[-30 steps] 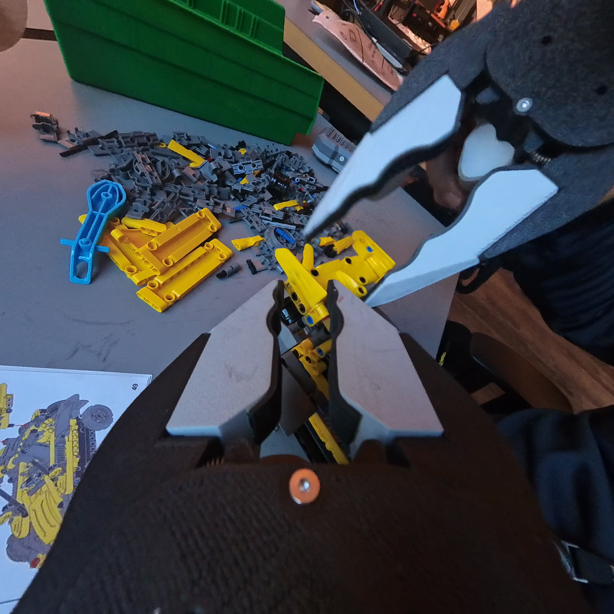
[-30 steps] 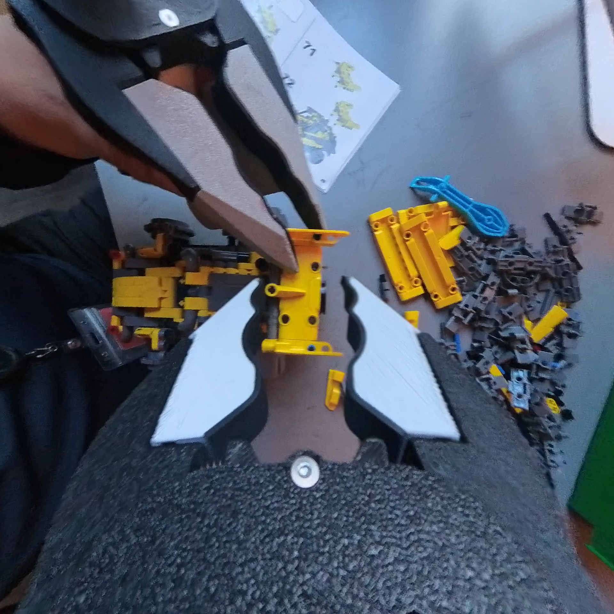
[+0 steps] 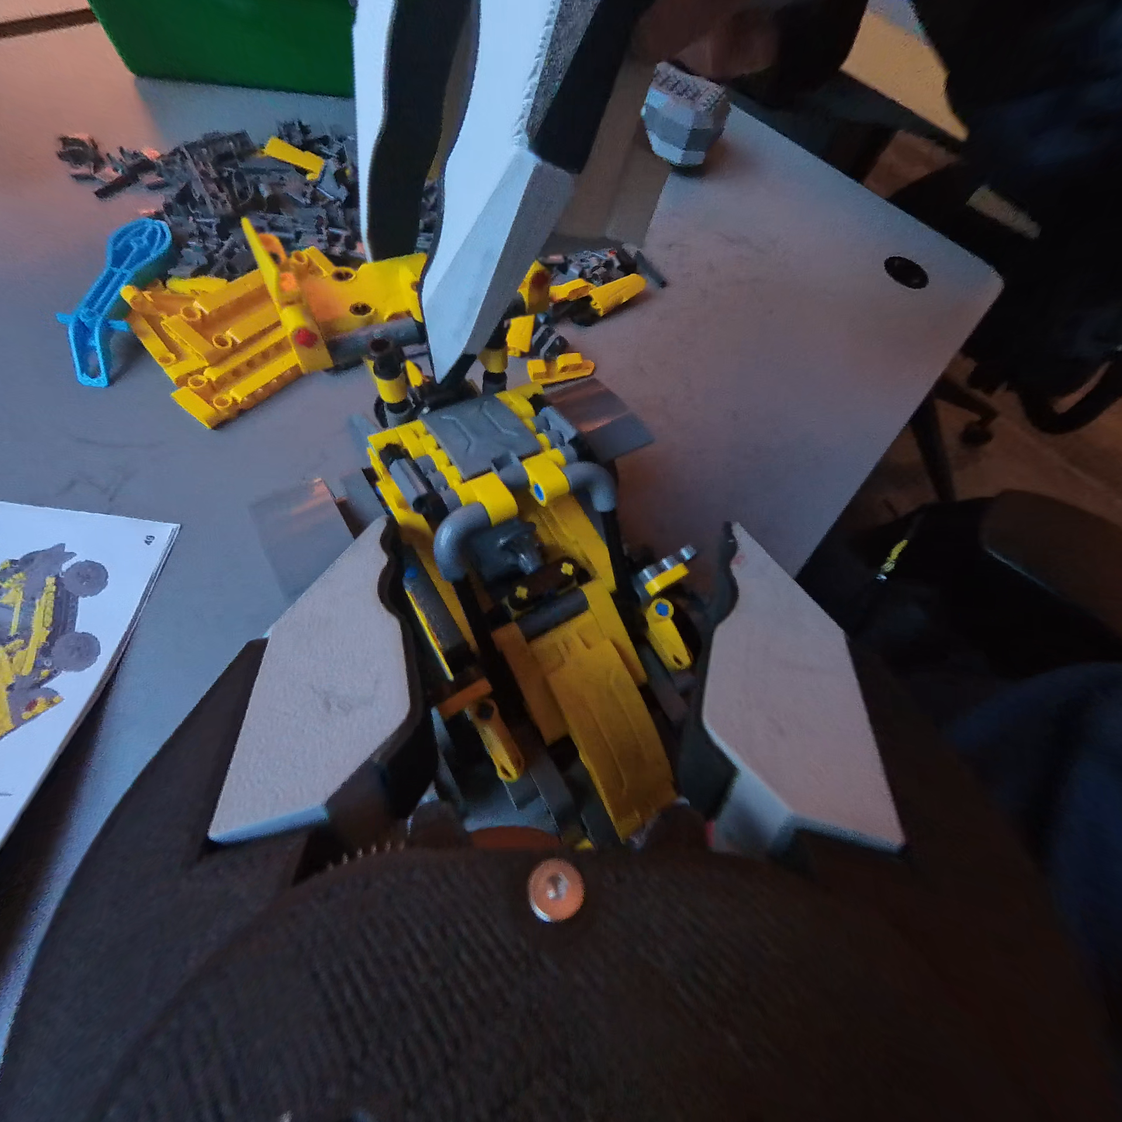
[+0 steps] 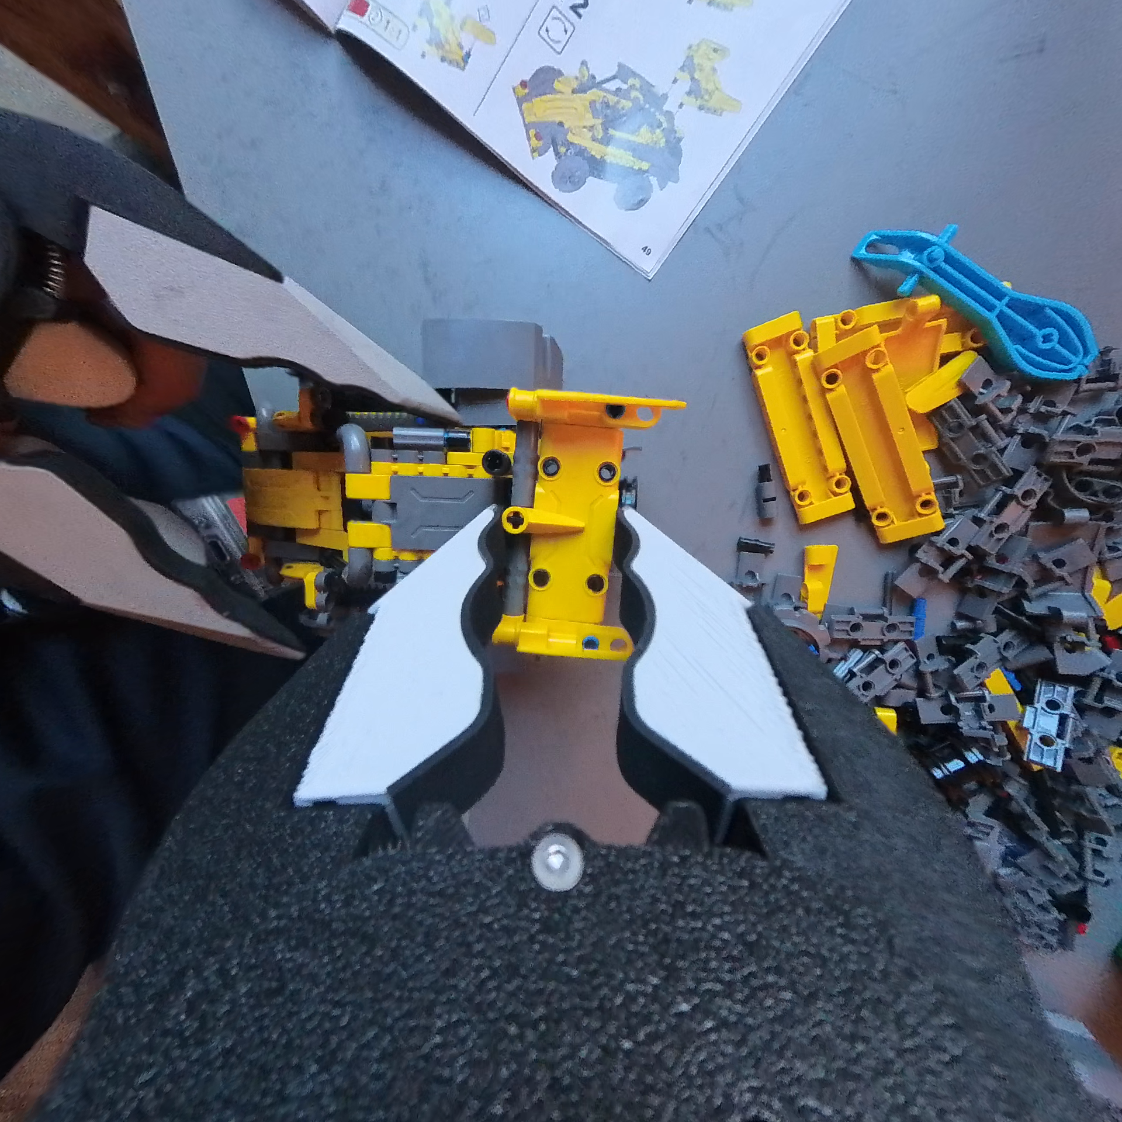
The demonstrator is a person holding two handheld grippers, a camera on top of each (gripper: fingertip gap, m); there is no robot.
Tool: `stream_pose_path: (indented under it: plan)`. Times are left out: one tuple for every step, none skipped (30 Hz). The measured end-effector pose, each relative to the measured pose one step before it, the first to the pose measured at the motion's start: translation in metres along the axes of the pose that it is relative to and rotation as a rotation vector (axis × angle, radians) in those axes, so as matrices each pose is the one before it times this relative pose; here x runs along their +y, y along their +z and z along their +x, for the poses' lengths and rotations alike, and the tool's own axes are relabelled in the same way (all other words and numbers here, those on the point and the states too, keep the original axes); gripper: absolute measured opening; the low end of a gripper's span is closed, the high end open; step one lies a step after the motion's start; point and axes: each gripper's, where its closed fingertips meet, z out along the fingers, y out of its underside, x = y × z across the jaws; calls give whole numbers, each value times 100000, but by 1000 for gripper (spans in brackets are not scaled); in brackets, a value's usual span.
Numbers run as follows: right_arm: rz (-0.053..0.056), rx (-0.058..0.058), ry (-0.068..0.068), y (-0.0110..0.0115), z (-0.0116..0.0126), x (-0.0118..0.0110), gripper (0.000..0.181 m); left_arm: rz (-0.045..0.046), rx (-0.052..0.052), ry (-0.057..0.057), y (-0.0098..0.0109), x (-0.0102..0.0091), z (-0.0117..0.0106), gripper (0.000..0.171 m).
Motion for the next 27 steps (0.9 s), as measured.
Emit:
stream_pose_path:
  plan:
    - [-1953,-310,-582,4,-95,63,35,-529,-1934,833,340,-68,-181,99]
    - [-1974,-135,-764,12,-63,35,35,-15,-2108,1542,290,-116,-189,97]
    - [-1648,159,-818,17,-19,-31,35,-72,-2601,1413,315,-61,-229,96]
    - [-1450,232,-430,22,4,-37,35,92,-2294,1525,317,-54,-122,96]
    - [-1176,35,-248,46,-36,-42,35,278,-2289,1817,295,-30,-132,98]
    - [-1005,456,-595,30,-1,-8,34,474,-3286,2484,229,26,-351,92]
    - [-882,973,-824,-2,58,31,34,1325,-865,1367,111,-57,-145,92]
    - [-594,948,-986,-13,49,20,34,2081,901,-2749,-18,-157,-115,89]
    - [-360,80,-673,37,-91,8,34,1963,577,-2560,-122,-182,-312,81]
    - [-524,51,-684,45,-141,19,34,1313,1810,-1801,-64,-128,-206,77]
    - [-307,1708,-1454,23,-1,-26,34,-92,2391,-1369,27,40,-42,78]
    - [37,2874,-1718,-29,117,-123,34,-232,-216,815,11,-21,-120,77]
    - [-129,2674,-1214,-40,74,-77,34,-348,-526,541,52,-12,-23,77]
    - [-6,2990,-1012,-43,60,-64,34,225,-368,-43,68,-38,-39,78]
    - [116,3230,-1443,-46,42,-4,33,89,110,-80,34,-20,-14,77]
    - [531,2681,-820,-44,6,-15,33,124,163,37,11,3,1,78]
    - [823,1685,102,-11,-12,-8,34,202,120,55,-12,-2,7,78]
    - [1032,801,544,-14,-26,-20,33,170,0,145,-10,2,15,77]
    - [1143,590,672,10,3,-8,34,23,17,79,-1,10,0,77]
    - [1210,504,977,17,-3,9,34,-12,112,-57,7,-4,-7,77]
    - [1350,-416,1939,35,-23,37,33,114,50,-5,5,-3,11,77]
    - [1740,-1527,2468,52,-26,28,33,198,-99,106,-4,-4,13,77]
    - [1940,-2206,2542,57,-24,22,33,142,-119,70,0,0,9,77]
    - [1910,-1596,1628,49,12,-12,34,-53,44,-112,3,-9,-3,77]
    - [1728,-141,480,23,31,-37,33,-78,66,-157,6,2,-20,77]
    - [1289,989,-149,6,-2,-43,33,0,-25,-32,8,-5,-6,77]
    - [1115,1733,-788,-18,-12,-36,33,105,-112,88,-3,5,8,77]
